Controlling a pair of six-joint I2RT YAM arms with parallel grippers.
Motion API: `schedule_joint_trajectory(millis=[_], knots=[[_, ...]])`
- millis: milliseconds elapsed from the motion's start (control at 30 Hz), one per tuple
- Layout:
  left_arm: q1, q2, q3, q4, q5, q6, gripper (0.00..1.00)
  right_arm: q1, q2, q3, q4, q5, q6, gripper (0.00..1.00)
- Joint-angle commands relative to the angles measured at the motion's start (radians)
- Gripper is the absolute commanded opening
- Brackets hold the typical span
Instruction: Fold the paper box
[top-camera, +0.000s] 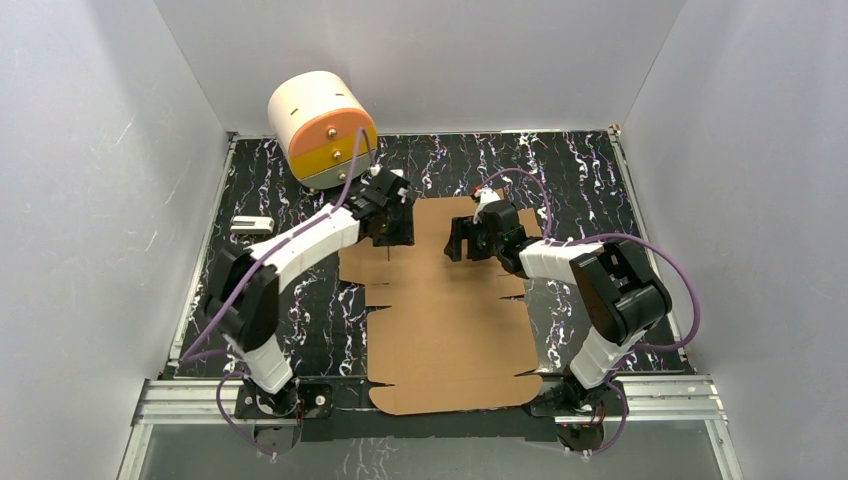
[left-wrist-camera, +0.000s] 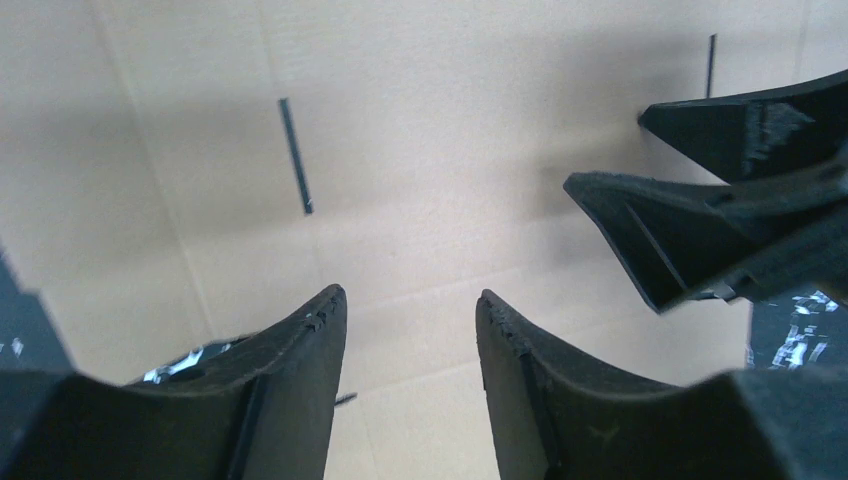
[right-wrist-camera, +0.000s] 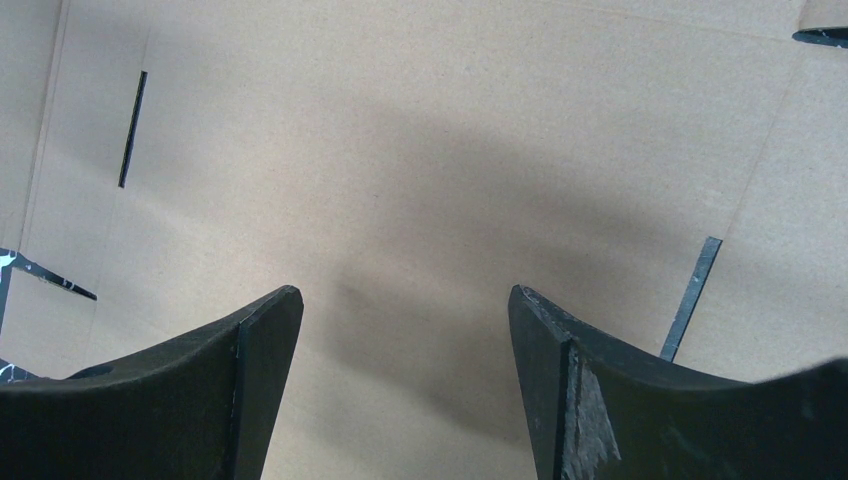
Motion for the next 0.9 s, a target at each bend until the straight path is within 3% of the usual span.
schedule_joint_trajectory(millis=[0, 100, 367, 600, 867], knots=[[0.048, -0.207, -0.115, 0.014, -0.030, -0.042, 0.54, 0.011, -0.022, 0.017, -0.095, -0.044, 0.003, 0.86], [0.082, -0.295, -0.208, 0.037, 0.004, -0.074, 0.63, 0.013, -0.044, 0.023, -0.104, -0.065, -0.003, 0.87], [0.140, -0.474, -0.463, 0.130, 0.084, -0.159, 0.76, 0.018, -0.084, 0.008, -0.112, -0.110, -0.005, 0.89], [0.146, -0.492, -0.602, 0.210, 0.171, -0.225, 0.79, 0.023, -0.076, -0.006, -0.100, -0.121, 0.002, 0.91], [0.146, -0.450, -0.659, 0.245, 0.207, -0.252, 0.79, 0.030, -0.054, -0.009, -0.076, -0.118, 0.007, 0.91]])
